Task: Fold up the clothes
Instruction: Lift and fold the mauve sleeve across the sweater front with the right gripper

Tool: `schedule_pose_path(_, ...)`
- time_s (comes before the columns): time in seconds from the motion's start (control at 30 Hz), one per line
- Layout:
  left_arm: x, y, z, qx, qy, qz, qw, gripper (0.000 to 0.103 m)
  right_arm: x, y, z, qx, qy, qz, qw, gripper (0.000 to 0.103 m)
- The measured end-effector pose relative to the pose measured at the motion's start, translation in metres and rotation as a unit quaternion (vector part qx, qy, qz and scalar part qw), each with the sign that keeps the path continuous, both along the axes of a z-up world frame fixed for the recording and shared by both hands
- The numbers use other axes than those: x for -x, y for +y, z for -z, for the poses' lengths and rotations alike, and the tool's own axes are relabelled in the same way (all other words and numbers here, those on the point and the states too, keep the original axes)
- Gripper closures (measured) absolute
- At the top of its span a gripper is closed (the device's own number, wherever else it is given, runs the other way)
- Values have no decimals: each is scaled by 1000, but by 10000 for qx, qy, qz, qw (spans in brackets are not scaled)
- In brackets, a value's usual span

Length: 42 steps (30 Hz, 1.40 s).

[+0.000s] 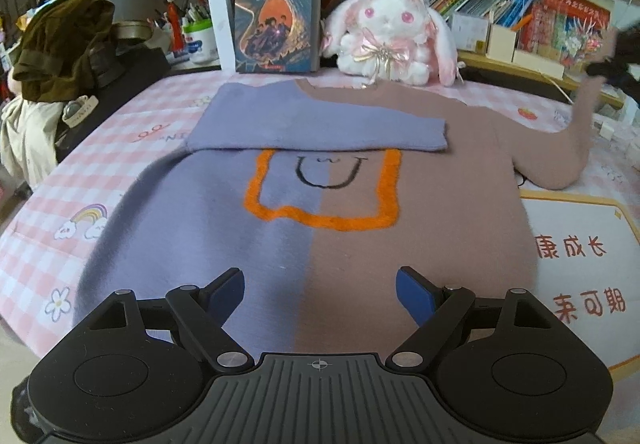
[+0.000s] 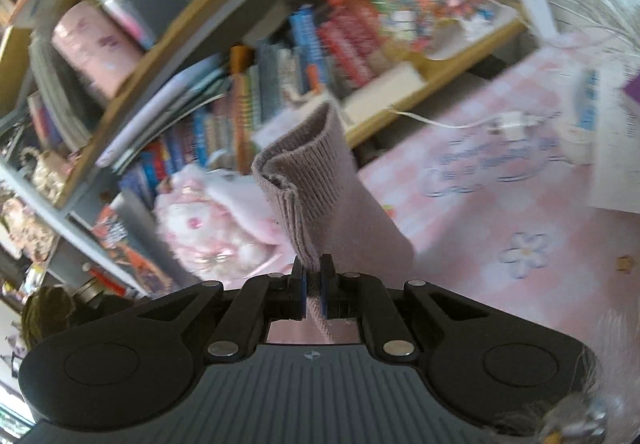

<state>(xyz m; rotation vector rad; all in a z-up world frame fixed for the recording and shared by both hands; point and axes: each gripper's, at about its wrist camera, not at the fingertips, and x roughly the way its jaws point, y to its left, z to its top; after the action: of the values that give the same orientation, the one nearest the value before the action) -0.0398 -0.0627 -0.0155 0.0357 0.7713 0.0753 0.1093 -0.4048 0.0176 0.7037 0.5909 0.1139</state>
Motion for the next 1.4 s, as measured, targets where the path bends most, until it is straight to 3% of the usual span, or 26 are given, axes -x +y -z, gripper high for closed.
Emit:
schedule_pose_path(0.43,-7,116,-20,92,-568,493,9971,17,-14,149,-34,313,-253,-248,9989,97)
schedule_pose_path(0.67,-2,175,-22,107,-666,354,9971,17,-30,236,-38,536,-377,-662,9957,97)
schedule_pose_path(1.03,1,226,-21,127,-671,182,9975,17,-57,341,-3,1052,47,-1047,9889,97)
schedule_pose_path(1.4,-5,235,-21,139,-656,290,9973,17,-73,363,39,1392,704,-1031,9824,94)
